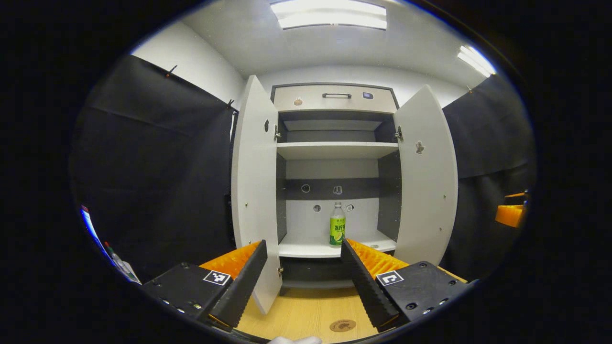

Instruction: Grasp the bottle in the cabinet with the left hand and place it on the coaster, then close the right door with the right hand and the left door with the left hand.

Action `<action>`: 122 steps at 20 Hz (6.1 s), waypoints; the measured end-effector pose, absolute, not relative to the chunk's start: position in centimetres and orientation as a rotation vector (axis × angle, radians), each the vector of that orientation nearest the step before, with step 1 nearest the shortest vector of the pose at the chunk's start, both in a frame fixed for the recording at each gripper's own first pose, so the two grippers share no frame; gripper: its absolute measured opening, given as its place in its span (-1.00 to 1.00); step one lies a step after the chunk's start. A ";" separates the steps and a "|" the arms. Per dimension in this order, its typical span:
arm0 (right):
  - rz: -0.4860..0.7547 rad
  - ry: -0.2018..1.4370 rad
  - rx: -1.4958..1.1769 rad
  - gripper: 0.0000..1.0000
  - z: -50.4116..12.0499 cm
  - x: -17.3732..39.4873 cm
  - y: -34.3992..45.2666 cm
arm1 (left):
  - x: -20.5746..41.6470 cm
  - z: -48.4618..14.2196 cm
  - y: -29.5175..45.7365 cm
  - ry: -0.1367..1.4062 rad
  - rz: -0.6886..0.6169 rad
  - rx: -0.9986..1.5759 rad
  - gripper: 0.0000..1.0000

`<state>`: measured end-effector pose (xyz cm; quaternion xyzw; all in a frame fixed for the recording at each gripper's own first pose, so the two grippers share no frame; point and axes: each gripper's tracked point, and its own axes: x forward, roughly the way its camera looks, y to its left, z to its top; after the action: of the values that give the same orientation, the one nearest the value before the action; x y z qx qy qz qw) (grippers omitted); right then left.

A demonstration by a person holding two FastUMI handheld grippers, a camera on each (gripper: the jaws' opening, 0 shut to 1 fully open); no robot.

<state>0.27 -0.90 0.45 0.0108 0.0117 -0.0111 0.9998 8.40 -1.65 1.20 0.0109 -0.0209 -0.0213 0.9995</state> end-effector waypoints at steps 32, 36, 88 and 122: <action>-0.163 0.124 -0.053 0.65 -0.3 6.0 -4.5 | 48.7 -9.0 -13.9 0.061 -0.100 -0.037 0.50; -0.165 0.114 -0.058 0.65 -0.3 5.7 -4.4 | 44.7 -6.8 -13.8 0.002 -0.132 -0.057 0.46; -0.131 0.280 -0.015 0.65 -9.5 -1.5 -4.4 | 11.8 -23.6 -12.4 0.077 -0.261 -0.038 0.92; -0.007 0.045 0.074 0.65 -0.8 18.6 -16.5 | 2.2 -8.3 -2.3 0.112 0.049 0.015 0.92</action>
<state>18.58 -16.54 -0.80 0.0370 0.0227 -0.0034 0.9991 2.18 -2.28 -8.34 0.0074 0.0559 0.0247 0.9981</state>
